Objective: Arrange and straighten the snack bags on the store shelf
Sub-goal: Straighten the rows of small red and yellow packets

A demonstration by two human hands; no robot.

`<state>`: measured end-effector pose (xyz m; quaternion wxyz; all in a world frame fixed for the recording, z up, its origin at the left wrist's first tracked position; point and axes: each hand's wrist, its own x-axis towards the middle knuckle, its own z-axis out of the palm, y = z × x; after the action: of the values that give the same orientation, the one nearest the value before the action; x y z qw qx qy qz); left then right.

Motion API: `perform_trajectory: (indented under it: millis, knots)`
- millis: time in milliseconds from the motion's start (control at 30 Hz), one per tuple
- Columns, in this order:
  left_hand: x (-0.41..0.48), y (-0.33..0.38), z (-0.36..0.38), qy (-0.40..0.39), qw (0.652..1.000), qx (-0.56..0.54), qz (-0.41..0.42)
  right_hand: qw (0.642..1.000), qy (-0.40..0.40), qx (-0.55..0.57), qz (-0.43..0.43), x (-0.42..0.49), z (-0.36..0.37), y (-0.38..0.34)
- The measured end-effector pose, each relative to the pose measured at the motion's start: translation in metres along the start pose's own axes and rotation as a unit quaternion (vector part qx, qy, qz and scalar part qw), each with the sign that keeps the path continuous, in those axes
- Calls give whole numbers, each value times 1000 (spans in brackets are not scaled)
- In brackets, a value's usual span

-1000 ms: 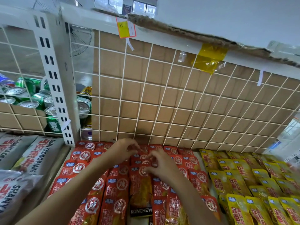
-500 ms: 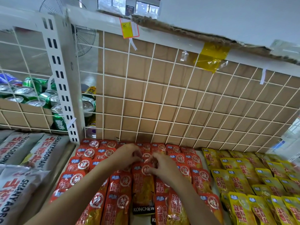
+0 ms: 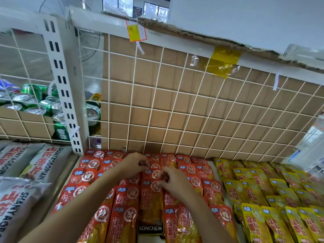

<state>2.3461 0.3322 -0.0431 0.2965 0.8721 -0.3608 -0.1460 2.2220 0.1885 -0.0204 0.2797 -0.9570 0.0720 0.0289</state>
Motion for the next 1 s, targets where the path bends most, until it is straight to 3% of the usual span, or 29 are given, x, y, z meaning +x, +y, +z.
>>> perform_trajectory:
  millis: [300,1000]
  knots:
    - [-7,2,-5,-26,999,10,32,1000,3,-5,-17,-3,-4,0]
    - [-12,2,-4,-25,999,20,14,999,26,-38,-24,-9,2,-4]
